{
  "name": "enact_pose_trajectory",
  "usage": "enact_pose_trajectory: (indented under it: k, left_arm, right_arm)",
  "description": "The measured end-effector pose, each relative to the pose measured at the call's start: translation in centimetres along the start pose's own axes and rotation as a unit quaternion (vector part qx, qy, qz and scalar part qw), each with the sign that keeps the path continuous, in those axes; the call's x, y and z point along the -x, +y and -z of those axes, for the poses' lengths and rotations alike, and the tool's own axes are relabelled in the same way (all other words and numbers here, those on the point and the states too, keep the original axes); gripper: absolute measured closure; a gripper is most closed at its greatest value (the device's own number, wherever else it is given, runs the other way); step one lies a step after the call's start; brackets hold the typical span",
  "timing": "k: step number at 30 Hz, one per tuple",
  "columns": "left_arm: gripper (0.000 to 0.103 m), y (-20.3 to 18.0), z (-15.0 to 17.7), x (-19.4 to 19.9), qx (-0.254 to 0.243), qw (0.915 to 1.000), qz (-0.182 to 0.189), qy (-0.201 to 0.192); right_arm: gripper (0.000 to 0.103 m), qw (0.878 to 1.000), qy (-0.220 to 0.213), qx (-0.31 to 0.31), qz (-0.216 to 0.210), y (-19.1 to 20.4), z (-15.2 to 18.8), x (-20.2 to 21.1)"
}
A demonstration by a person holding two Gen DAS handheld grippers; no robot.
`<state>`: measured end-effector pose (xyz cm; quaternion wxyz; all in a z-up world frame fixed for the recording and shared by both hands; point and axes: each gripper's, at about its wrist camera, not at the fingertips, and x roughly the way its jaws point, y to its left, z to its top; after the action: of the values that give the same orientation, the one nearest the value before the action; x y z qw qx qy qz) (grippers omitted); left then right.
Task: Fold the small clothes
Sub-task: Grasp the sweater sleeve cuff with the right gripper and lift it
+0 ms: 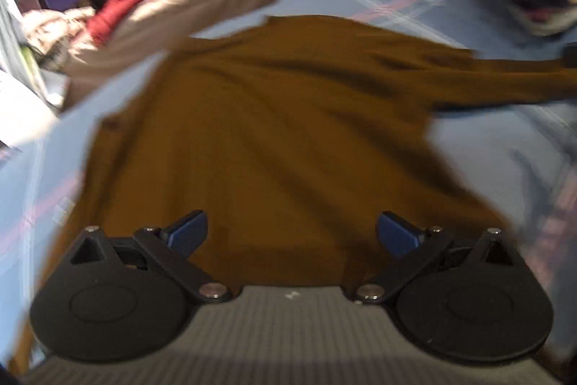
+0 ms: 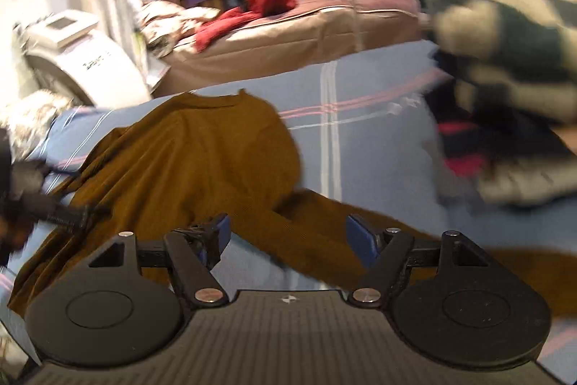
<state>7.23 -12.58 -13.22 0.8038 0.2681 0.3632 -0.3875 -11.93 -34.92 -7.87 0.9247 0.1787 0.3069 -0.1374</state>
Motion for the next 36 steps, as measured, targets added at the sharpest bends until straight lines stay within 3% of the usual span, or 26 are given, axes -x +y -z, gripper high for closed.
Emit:
enact_pose_trajectory:
  k: [4,8,11,13,17,21,29,31,32,33,34,35,36]
  left_arm:
    - [0.0,-4.7,1.3,1.9,0.013,0.9976,0.067,-0.012]
    - [0.0,-8.6,1.5,0.3,-0.029,0.9982,0.049,0.02]
    - [0.0,-9.2,1.6,-0.7,-0.003,0.9979,0.054,0.036]
    - [0.0,-8.6,1.6,-0.9,0.02,0.9972,0.061,0.038]
    - [0.0,-8.2,1.9,-1.2,0.022,0.9971,0.06,0.041]
    - [0.0,-8.3,2.0,-0.9,0.018,0.9974,0.056,0.041]
    - [0.0,-8.3,2.0,-0.9,0.018,0.9974,0.056,0.043]
    - [0.0,-8.3,2.1,-0.9,0.017,0.9973,0.056,0.043]
    - [0.0,-8.3,2.1,-0.9,0.016,0.9973,0.056,0.044]
    - [0.0,-8.3,2.1,-0.9,0.016,0.9973,0.057,0.044]
    - [0.0,-8.3,2.0,-1.0,0.016,0.9972,0.058,0.045]
    - [0.0,-8.2,2.0,-1.0,0.017,0.9971,0.059,0.045]
    - [0.0,-8.2,2.0,-1.0,0.018,0.997,0.059,0.045]
  right_arm:
    - [0.0,0.998,-0.02,-0.029,0.045,-2.1,1.6,3.4]
    - [0.0,0.988,-0.055,-0.076,0.125,-5.4,3.0,6.8]
    - [0.006,0.972,-0.071,-0.118,0.19,-7.9,4.1,8.5]
    - [0.013,0.963,-0.075,-0.147,0.211,-9.4,4.7,9.2]
    - [0.02,0.944,-0.075,-0.239,0.213,-12.1,6.3,9.6]
    - [0.028,0.93,-0.077,-0.31,0.184,-13.8,7.3,8.3]
    - [0.028,0.886,-0.105,-0.43,0.136,-16.3,8.9,8.2]
    - [0.029,0.881,-0.107,-0.443,0.127,-16.6,8.8,8.3]
    - [0.032,0.88,-0.108,-0.446,0.125,-16.7,8.6,8.2]
    - [0.046,0.879,-0.111,-0.447,0.124,-16.9,8.5,8.2]
    - [0.066,0.88,-0.114,-0.444,0.121,-16.9,8.3,8.2]
    - [0.075,0.885,-0.116,-0.434,0.121,-16.9,7.9,8.1]
    - [0.091,0.891,-0.118,-0.42,0.124,-16.7,7.6,8.0]
